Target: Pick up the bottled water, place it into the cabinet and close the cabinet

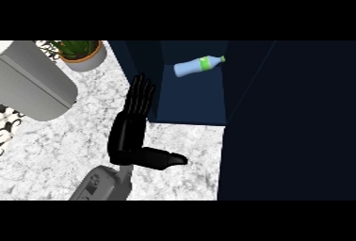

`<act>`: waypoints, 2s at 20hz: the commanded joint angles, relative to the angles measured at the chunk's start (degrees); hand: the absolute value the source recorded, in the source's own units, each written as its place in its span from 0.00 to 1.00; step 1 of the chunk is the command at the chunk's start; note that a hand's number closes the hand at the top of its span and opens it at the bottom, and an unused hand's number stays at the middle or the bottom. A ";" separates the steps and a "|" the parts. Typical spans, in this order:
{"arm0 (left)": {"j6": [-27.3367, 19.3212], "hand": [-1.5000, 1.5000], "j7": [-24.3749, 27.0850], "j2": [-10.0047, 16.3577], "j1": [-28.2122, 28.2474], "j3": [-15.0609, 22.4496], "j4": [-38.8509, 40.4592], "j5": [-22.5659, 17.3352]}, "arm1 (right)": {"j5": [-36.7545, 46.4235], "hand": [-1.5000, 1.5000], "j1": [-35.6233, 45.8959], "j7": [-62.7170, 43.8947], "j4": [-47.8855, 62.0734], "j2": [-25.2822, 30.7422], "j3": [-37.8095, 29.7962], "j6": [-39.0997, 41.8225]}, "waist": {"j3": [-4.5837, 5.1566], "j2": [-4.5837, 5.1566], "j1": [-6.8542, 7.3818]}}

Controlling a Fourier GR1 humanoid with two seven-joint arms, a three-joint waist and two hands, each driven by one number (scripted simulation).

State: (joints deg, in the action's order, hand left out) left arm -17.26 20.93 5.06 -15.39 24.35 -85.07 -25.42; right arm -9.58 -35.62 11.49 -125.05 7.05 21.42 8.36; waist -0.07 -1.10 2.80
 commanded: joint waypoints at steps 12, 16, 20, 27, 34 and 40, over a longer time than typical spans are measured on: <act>-1.00 0.00 1.66 14.98 36.87 3.66 -39.82 1.33 | 10.97 1.00 3.49 -7.91 -3.45 8.52 14.33 7.92 | 0.14 0.65 -0.53; 1.61 0.00 1.34 19.90 44.08 -0.94 -48.20 -1.86 | 14.51 1.00 5.39 -8.11 -5.44 8.09 17.26 7.73 | 0.11 0.64 -0.68; 7.83 0.00 6.07 21.99 49.85 -7.10 -46.95 -7.21 | 18.10 1.00 6.76 -10.97 -6.73 6.11 21.33 6.80 | 0.25 0.71 -0.43; 13.27 0.00 7.23 23.74 54.28 -12.34 -47.67 -12.61 | 17.44 1.00 9.39 -17.19 -6.99 2.39 23.25 6.49 | 0.32 0.99 0.02; 18.69 0.00 8.74 25.16 58.72 -15.60 -49.07 -14.78 | 11.92 1.00 17.61 -23.98 -3.24 -4.71 19.34 5.01 | 0.31 1.22 1.92; 26.39 0.00 11.43 26.33 65.02 -23.55 -47.29 -20.61 | 8.15 1.00 32.34 -32.24 1.13 -6.88 19.30 -3.87 | 0.22 1.03 0.63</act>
State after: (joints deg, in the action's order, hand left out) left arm 4.37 31.01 30.59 45.46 5.00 -131.58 -41.22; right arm 1.68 -10.56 -14.66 -126.59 2.55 36.14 8.08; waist 0.15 -0.03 3.87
